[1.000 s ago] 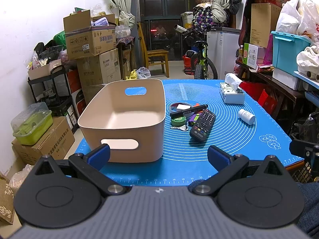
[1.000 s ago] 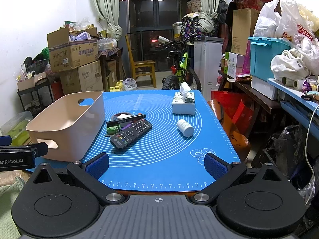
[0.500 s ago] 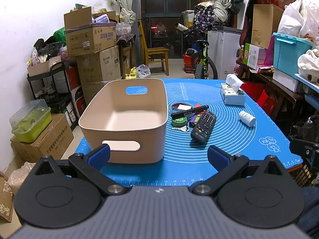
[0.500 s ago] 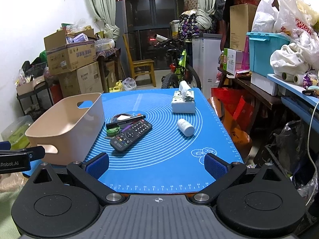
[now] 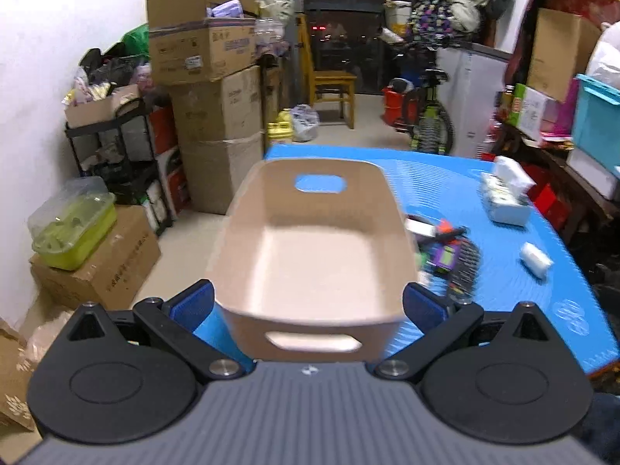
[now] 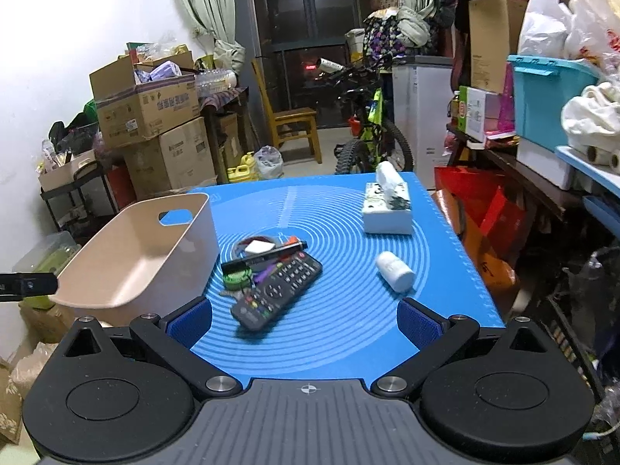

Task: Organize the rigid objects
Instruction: 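Grasp the beige basket rim with the left tool while the right tool approaches the black remote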

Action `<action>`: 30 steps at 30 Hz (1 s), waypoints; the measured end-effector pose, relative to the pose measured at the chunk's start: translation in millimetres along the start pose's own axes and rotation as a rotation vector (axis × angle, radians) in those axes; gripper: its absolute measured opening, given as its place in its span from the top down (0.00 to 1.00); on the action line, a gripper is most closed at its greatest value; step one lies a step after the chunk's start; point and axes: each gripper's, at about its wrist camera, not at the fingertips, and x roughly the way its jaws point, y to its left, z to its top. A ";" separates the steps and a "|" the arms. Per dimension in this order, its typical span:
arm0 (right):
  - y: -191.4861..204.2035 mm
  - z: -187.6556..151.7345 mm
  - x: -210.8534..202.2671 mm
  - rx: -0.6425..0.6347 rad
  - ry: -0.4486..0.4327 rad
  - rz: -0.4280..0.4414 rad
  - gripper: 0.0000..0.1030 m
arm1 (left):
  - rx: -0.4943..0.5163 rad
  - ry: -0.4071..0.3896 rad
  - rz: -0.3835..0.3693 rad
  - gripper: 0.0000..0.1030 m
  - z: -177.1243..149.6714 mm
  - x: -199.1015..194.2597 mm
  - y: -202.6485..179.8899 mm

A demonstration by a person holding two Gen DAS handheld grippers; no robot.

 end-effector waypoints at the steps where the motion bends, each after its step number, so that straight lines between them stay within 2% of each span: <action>1: 1.4 4.3 8.5 0.004 0.006 0.004 0.02 | -0.002 -0.001 0.014 0.01 4.3 6.0 6.7; 6: 12.4 23.4 57.9 -0.002 0.048 0.011 0.02 | -0.018 0.063 0.038 0.01 20.7 44.2 38.3; 14: 25.9 30.7 139.2 -0.020 0.144 0.015 0.02 | -0.021 0.173 0.033 0.02 30.3 98.3 68.3; 15: 27.5 30.2 148.4 -0.023 0.155 0.014 0.02 | -0.021 0.194 0.029 0.06 30.0 104.8 70.5; 16: 28.2 28.8 157.4 -0.025 0.166 0.013 0.02 | -0.020 0.211 0.024 0.17 30.3 109.8 71.6; 17: 28.9 27.8 166.2 -0.026 0.177 0.012 0.02 | -0.017 0.240 0.017 0.22 29.5 116.2 72.8; 21: 29.5 22.4 196.8 -0.005 0.229 0.011 0.02 | -0.018 0.301 0.017 0.27 26.4 131.8 76.0; 24: 30.8 19.1 217.8 0.003 0.260 0.010 0.02 | -0.020 0.336 -0.009 0.37 23.3 138.8 77.2; 26: 33.3 17.2 228.9 -0.003 0.278 0.007 0.02 | -0.013 0.366 -0.020 0.53 22.0 145.5 78.0; 28: 35.7 15.8 238.5 -0.011 0.296 0.003 0.02 | -0.009 0.393 -0.026 0.63 22.5 153.5 81.1; 30: 37.9 14.2 247.1 -0.016 0.312 -0.003 0.02 | -0.003 0.414 -0.031 0.80 21.1 157.2 80.7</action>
